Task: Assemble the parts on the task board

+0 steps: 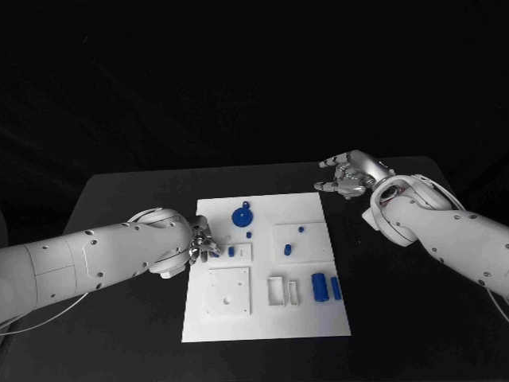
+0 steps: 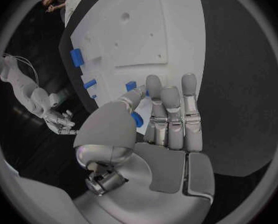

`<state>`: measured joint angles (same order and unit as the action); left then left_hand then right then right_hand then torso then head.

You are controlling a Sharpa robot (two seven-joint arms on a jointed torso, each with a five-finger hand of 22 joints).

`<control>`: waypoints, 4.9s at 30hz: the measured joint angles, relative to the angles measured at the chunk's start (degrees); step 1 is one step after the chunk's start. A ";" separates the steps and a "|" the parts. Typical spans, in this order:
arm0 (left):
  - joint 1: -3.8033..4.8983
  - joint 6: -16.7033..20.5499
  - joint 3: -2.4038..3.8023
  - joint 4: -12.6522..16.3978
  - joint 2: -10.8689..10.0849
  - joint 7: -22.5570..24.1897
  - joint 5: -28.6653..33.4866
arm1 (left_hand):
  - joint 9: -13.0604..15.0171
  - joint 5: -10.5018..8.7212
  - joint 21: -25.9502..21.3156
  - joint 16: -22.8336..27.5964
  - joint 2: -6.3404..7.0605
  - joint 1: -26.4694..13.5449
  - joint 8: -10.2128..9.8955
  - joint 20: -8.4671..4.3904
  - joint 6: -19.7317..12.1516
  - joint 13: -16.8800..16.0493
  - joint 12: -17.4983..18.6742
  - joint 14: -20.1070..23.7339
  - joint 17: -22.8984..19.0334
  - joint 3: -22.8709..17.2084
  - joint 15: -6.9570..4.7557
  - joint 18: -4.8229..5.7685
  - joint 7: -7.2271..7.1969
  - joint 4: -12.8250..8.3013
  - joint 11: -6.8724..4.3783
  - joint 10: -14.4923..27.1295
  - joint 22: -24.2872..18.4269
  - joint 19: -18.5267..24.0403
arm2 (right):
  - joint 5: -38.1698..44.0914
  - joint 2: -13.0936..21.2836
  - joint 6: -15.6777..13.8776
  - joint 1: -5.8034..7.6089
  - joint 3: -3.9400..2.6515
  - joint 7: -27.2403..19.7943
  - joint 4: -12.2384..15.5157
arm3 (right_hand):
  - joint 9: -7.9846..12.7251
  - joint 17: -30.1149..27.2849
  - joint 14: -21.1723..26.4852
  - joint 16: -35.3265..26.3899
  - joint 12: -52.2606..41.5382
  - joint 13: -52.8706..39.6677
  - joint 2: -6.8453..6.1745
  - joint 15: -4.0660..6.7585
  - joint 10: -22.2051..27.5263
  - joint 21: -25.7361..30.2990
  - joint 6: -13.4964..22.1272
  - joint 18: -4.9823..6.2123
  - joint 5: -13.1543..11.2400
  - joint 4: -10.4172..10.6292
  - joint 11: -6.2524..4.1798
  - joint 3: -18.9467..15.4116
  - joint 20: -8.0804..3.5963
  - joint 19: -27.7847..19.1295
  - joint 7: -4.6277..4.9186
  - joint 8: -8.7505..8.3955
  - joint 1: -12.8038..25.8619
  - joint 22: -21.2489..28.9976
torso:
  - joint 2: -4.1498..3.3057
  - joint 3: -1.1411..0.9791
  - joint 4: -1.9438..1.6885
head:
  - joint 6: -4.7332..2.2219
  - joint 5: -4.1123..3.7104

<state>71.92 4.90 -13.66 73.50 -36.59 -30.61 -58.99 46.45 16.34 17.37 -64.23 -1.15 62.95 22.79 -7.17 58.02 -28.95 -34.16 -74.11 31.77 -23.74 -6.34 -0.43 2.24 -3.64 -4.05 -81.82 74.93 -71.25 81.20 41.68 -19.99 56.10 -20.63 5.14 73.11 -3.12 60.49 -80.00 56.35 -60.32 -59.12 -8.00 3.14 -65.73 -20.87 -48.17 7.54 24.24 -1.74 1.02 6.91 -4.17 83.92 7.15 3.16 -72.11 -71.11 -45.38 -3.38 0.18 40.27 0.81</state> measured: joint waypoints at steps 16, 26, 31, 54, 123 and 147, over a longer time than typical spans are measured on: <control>-0.24 -0.03 0.01 -0.59 0.33 0.16 -0.11 | 1.68 -0.43 -0.92 0.50 2.57 -1.05 -1.12 -0.21 0.24 0.01 0.00 0.00 -0.05 1.13 0.00 0.00 -0.22 1.15 -0.02 -0.02 -0.01 -0.21 | 0.00 0.04 0.01 0.00 0.00 0.00 0.01 | 0.00 -0.04 0.00 0.00 0.00 0.14 0.00 0.00 0.00 0.00 0.21 -0.07 0.00 0.00 0.00 0.00 0.00 0.00 0.21 0.00 0.00 0.18 | 0.01 0.00 -0.02 | -0.02 -0.21; -0.37 -0.33 -0.06 -1.13 0.32 -0.08 -0.37 | -2.70 -3.78 -1.99 0.82 5.79 -1.65 -2.04 0.00 3.82 -0.10 0.22 0.00 -0.37 4.32 0.00 0.00 -3.59 4.79 -0.21 0.65 -0.01 -0.42 | 0.00 0.11 0.01 0.00 0.00 0.01 0.03 | 0.00 -0.06 0.00 0.00 0.00 0.13 0.00 0.00 0.00 0.00 0.21 -0.10 -0.01 0.00 0.00 0.00 0.00 0.00 0.21 0.00 0.00 0.18 | 0.01 0.00 -0.03 | 0.02 -0.26; -0.37 -0.36 -0.05 -1.22 0.33 -0.12 -0.50 | -4.06 -4.04 -2.56 0.82 6.77 -1.10 -0.84 -0.20 3.49 -0.10 0.22 0.00 -0.50 4.61 0.00 0.00 -3.27 6.60 -0.02 0.85 -0.02 -0.63 | 0.00 0.14 0.01 0.00 0.00 0.01 0.03 | 0.00 -0.06 0.00 0.00 0.00 0.13 0.00 0.00 0.00 0.00 0.21 -0.11 -0.01 0.00 0.00 0.00 0.00 0.00 0.21 0.00 0.00 0.18 | 0.01 0.03 -0.03 | 0.02 -0.26; -0.43 -0.06 -0.06 -2.02 0.02 -0.29 -1.23 | -5.57 -4.42 -3.98 0.81 10.03 -2.03 0.01 0.00 2.25 -0.04 -0.17 0.94 -0.93 16.60 0.51 -0.01 -2.05 14.23 0.69 2.18 -0.02 -0.82 | 0.00 0.24 0.00 -0.02 0.00 0.03 -0.01 | 0.00 -0.05 0.00 0.00 0.00 0.12 0.00 0.00 0.00 0.00 0.39 -0.18 -0.05 0.00 0.00 0.00 0.00 0.00 0.38 0.00 0.00 0.17 | 0.01 0.06 -0.01 | 0.05 -0.49; -0.93 17.55 -0.05 -6.58 6.80 29.47 -21.51 | -42.70 -3.78 -2.42 3.47 5.79 16.76 -19.01 5.53 4.61 25.52 30.52 2.15 -10.71 16.69 5.84 -4.94 3.82 -6.85 9.41 17.68 0.00 1.43 | -0.11 -0.10 -0.14 -0.11 0.00 -0.44 -0.56 | -0.05 -0.13 0.00 0.00 0.00 0.37 0.00 0.00 0.00 0.00 0.30 -0.10 0.40 0.42 0.00 0.42 0.00 0.00 0.33 0.00 0.00 0.40 | -0.15 0.10 0.10 | -1.26 -1.05; -2.62 13.93 -0.04 -10.68 9.50 28.50 -26.98 | -42.74 -5.45 -1.13 2.77 5.35 18.75 -19.01 5.53 3.23 25.58 30.52 2.15 -11.69 11.27 5.84 -4.89 4.25 -4.08 9.09 16.48 -0.01 1.46 | -0.14 -0.24 -0.13 -0.11 0.00 -0.48 -0.25 | -0.04 -0.12 -0.21 0.00 0.00 0.36 0.00 -0.21 0.00 0.00 0.31 -0.16 0.72 0.40 0.00 0.40 0.00 0.00 0.32 0.00 0.00 0.39 | -0.07 0.14 0.02 | -1.01 -1.40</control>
<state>69.30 18.82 -13.71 62.82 -27.09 -2.11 -85.97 3.71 10.90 16.24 -61.46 4.20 81.71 3.78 -1.64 61.25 -3.37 -3.64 -71.96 20.09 -12.47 -0.50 -5.33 6.49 -7.72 5.04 -65.33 74.91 -69.79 81.07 41.44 -20.12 55.99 -20.63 4.66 72.85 -3.16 60.37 -80.21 56.35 -60.32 -58.77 -8.00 2.93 -65.73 -20.87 -47.86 7.38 24.97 -1.34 1.02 7.30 -4.17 83.93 7.47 3.16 -72.11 -70.72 -45.46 -3.24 0.19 39.26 -0.58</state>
